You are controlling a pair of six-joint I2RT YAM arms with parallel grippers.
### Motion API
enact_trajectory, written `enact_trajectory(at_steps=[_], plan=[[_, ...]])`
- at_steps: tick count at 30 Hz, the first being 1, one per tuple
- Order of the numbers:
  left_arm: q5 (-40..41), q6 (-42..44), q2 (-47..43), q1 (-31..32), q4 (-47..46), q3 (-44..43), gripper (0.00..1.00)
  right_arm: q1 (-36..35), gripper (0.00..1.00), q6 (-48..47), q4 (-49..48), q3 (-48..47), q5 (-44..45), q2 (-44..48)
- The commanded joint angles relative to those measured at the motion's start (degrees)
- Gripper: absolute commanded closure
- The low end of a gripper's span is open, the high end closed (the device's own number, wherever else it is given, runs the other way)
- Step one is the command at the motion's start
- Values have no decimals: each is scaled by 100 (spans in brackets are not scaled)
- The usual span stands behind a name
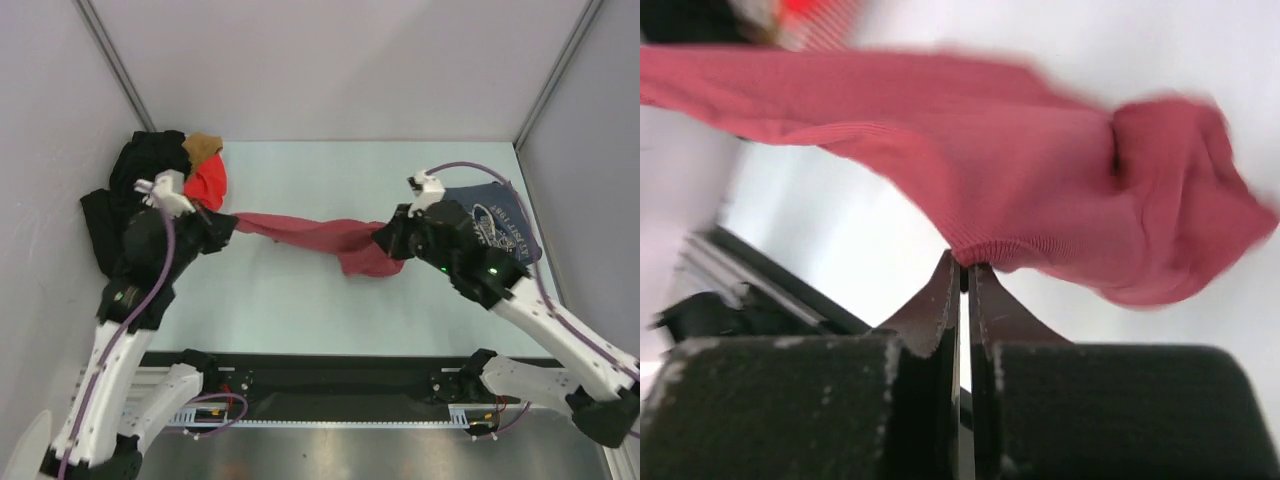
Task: Fold and stack the tank tops
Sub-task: Flatten the tank top out
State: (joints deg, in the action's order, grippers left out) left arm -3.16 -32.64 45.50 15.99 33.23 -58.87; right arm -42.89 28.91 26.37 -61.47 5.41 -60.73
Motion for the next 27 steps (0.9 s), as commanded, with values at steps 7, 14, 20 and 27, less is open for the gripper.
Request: enact_trajectory(at_steps=[7,14,20,27], plan=[[-282,250,-1736,-52,1088,-1917,100,-377,100,-632,1282,-1410,-1171,1960],[34,162,-1509,-43,1265,-2191,100,-360,100,-605,2212,-2544,-956,1390],[507,-84,-807,-43,204,-786,100,323,100,-772,2102,-2406,-487,107],[1096,-698,660,-87,-2064,1192,100,2838,100,-509,-499,-778,-3555,-1772]])
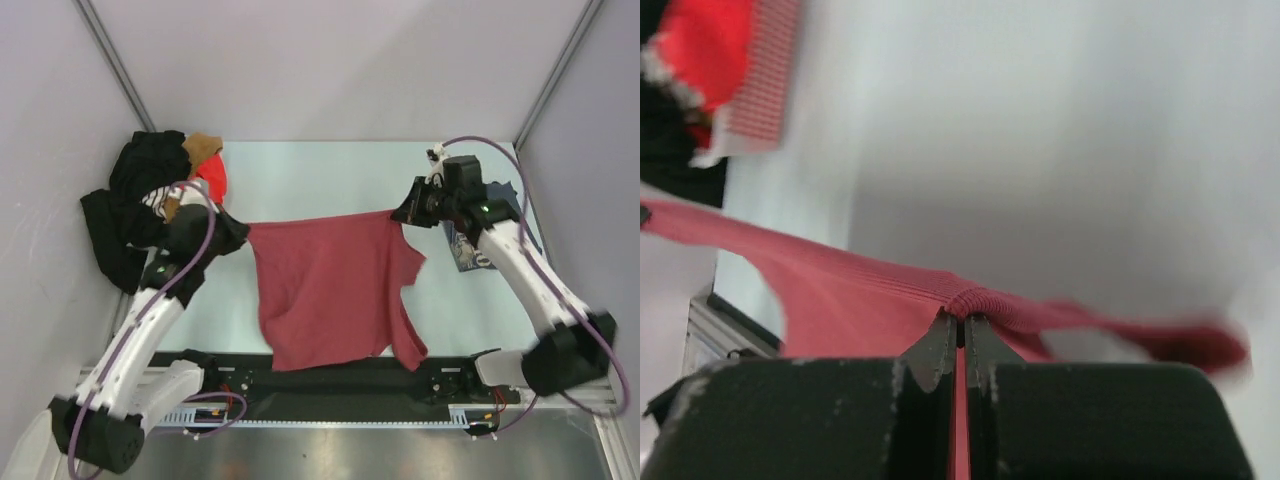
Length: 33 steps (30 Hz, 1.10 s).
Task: Fold and stack the tank tops
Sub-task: Flatten the tank top out
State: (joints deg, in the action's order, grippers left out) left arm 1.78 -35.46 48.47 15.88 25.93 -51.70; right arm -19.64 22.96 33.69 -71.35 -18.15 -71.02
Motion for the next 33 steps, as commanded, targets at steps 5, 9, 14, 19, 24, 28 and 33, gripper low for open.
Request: enact_trajectory(at_steps=[5,9,14,19,24,28,33], plan=[[623,-725,2608,-427,-3108,777,100,733,100,235,-1919,-851,-1665,-3132],[-299,-866,4332,-726,-3673,13,100,856,100,481,-2191,-1819,-1577,-4480],[-530,-734,5356,-806,-3825,-1033,100,927,100,648,-2307,-2952,-1578,-5482],[-688,-664,6138,-999,-3481,-2078,100,1041,99,710,-2095,-3911,-1376,-6071],[-811,-436,6912,-1069,-2675,-3596,45,1190,29,903,-1981,-4466,-691,-6319],[-627,-67,6563,-973,-2074,-3517,3,1129,30,491,-1420,-4038,-341,-5705],[-434,162,5025,-692,-2111,-2032,1,831,52,349,-1541,-1861,433,-4081]])
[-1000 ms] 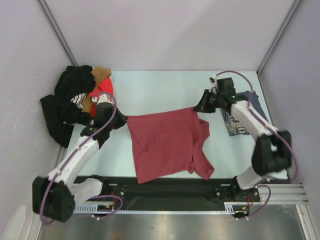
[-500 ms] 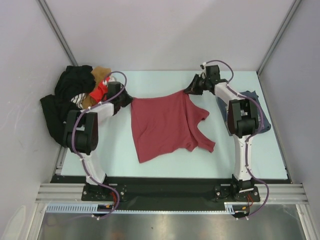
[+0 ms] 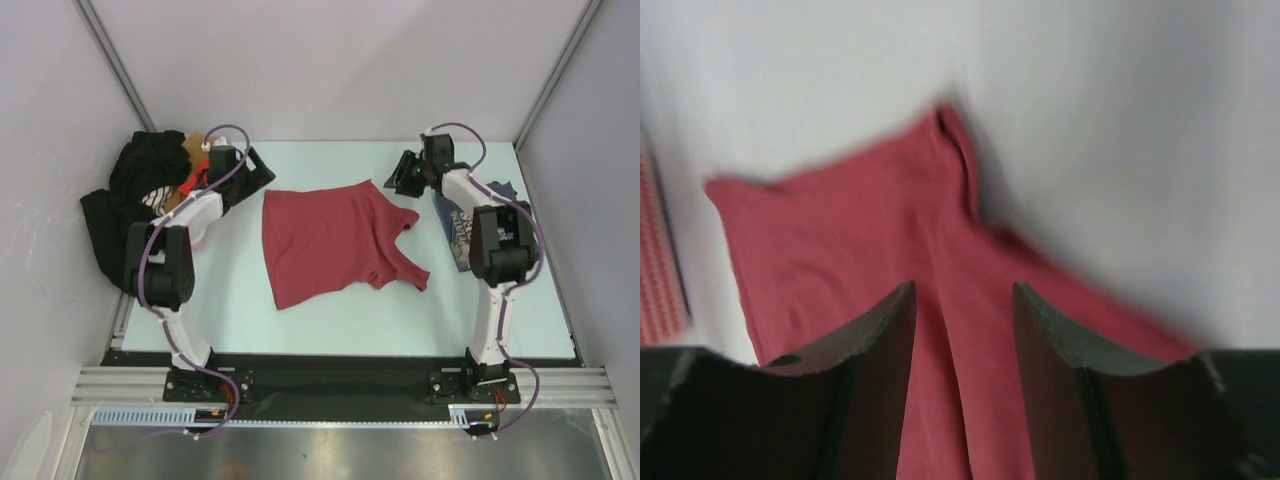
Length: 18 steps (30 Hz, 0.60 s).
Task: Fold and stack the tank tops
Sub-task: Flatten the tank top out
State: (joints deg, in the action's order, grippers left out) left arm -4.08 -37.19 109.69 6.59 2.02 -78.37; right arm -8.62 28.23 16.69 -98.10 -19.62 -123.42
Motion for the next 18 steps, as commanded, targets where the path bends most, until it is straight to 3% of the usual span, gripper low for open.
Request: enact_trajectory(at_steps=[1,5,13,14,18], plan=[[301,326,-1334,412,368,856,2,-350,51,-195,151,1507,764,1693],[390,133,-2450,861,623,2104,4,-824,33,-142,396,3046,1810,2994],[487,-183,-4928,1441,878,4687,4,-1036,23,270,975,5142,2612,5457],[495,-218,-5314,1476,931,4838,4,-1036,1,280,1003,5283,2586,5686],[382,-394,-5879,1617,1108,5331,5,-1045,0,420,1100,5653,2262,6145]])
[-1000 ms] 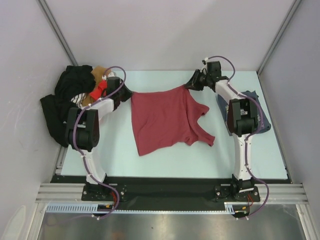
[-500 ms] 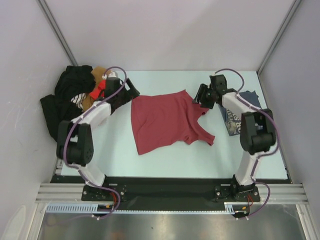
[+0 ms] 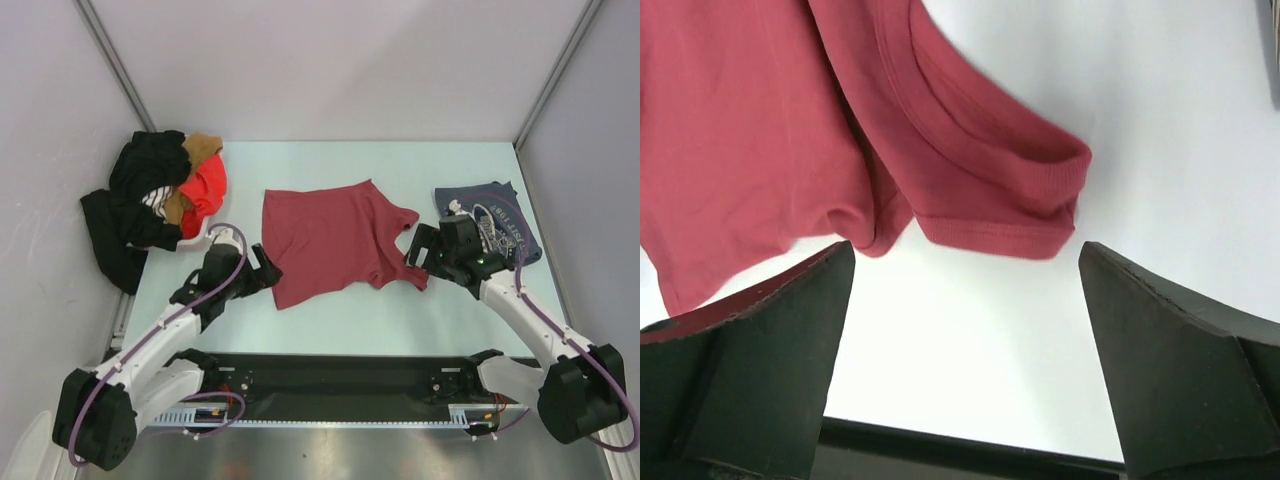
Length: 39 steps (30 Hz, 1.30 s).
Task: Fold and stack the tank tops
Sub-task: Flatten the tank top out
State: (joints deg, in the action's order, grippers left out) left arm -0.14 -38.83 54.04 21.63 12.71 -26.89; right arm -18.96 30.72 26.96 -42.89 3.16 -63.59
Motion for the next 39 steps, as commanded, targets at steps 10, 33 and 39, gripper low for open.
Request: enact_trajectory(at_steps=[10,33,39], plan=[[-311,-415,-175,333,-321,650,11,-11,16,382,-736,343,-219,-759],[-311,-766,1003,1133,-1103,914,49,736,69,189,-675,-1256,1187,-1639],[260,-731,951,1133,-1017,967,100,491,45,-83,-806,-721,573,-1253]])
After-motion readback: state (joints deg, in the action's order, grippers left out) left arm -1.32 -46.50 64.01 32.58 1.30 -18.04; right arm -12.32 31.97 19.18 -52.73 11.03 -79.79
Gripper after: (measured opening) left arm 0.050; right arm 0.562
